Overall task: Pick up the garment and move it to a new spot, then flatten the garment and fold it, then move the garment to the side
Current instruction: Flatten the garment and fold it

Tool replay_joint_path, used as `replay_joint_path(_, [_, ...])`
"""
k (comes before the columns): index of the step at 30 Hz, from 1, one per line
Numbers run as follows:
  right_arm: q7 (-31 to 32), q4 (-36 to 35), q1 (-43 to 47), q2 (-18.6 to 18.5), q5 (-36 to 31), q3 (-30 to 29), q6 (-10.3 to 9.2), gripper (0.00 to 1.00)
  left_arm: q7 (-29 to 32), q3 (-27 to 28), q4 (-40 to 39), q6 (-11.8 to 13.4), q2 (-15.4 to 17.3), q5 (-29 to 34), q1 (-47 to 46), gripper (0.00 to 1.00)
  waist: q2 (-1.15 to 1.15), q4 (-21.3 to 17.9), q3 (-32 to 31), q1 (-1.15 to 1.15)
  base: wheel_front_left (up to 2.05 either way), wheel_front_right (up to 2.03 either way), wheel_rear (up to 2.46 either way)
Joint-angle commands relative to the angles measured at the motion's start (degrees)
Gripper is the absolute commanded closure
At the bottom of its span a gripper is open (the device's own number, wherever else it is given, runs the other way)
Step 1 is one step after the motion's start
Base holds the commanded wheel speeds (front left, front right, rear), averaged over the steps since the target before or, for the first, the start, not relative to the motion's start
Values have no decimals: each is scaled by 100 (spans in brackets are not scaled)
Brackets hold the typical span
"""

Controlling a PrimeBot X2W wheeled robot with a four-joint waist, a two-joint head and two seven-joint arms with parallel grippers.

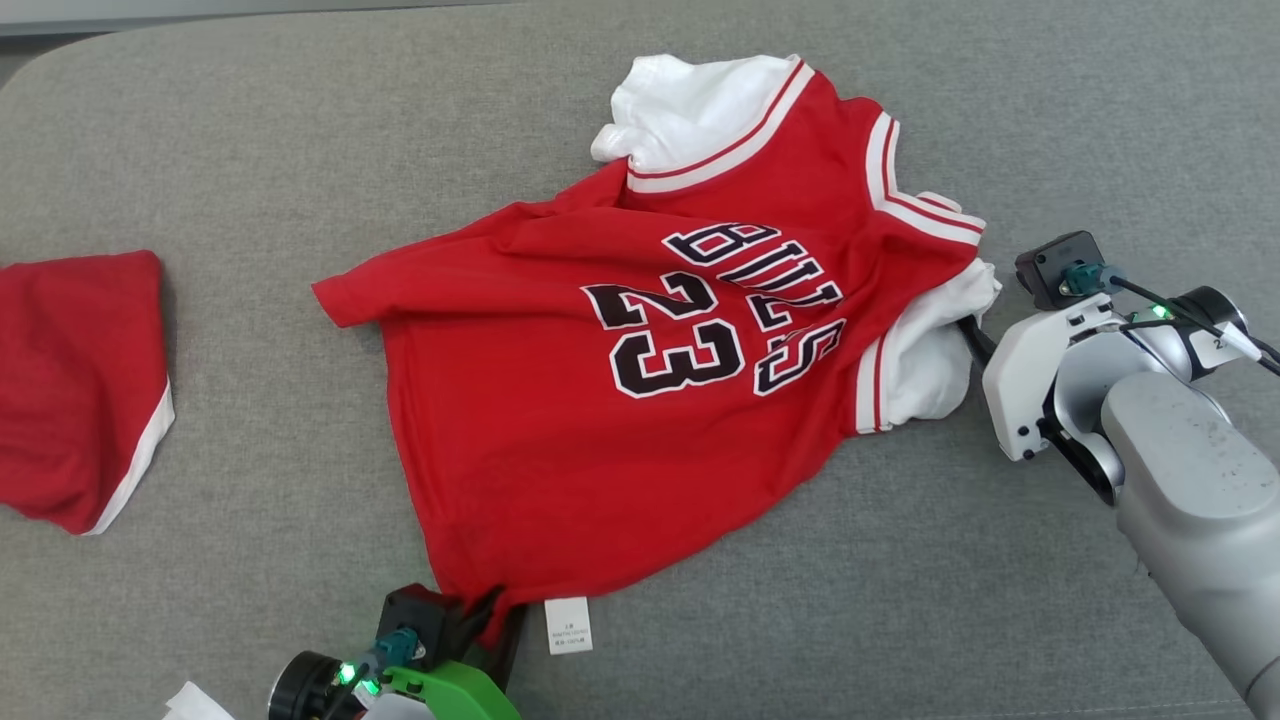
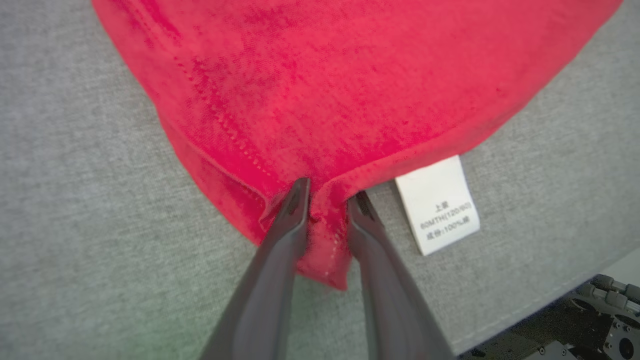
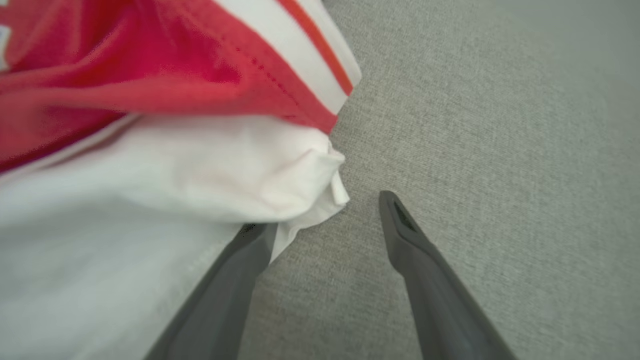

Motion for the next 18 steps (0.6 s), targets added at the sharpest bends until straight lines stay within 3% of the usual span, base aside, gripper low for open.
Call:
replay_joint_path(1, [63,90,-7,24,86,160,-7,0,125,-25,378,20,7,-47,-91,78,0,109,107,0,0,0,0])
replay_joint_path(3, [43,151,-24,27,218,318,-2,0,90,-54,453,30,9,-76,-129,95,0,126,119,0,0,0,0])
replay_joint_path(5, [19,123,0,42,389,539,7,2,68,-84,513,27,8,-103,-146,100,0,134,114,0,0,0,0])
replay_joint_path(6, [-10,126,2,22,507,638,14,75,56,-96,557,27,9,-127,-151,100,0,130,95,0,0,0,0])
replay_joint_path(7, [-32,134,9,0,596,681,16,100,43,-102,585,29,12,-147,-137,100,0,122,69,0,0,0,0])
replay_joint_path(11, [-236,54,94,-183,1051,770,0,100,-59,-61,558,25,27,-285,-11,100,0,69,-103,0,0,0,0])
replay_joint_path(18, [-887,-838,631,-238,2555,-128,-8,100,-89,193,-414,27,147,-685,503,100,0,-110,-705,0,0,0,0])
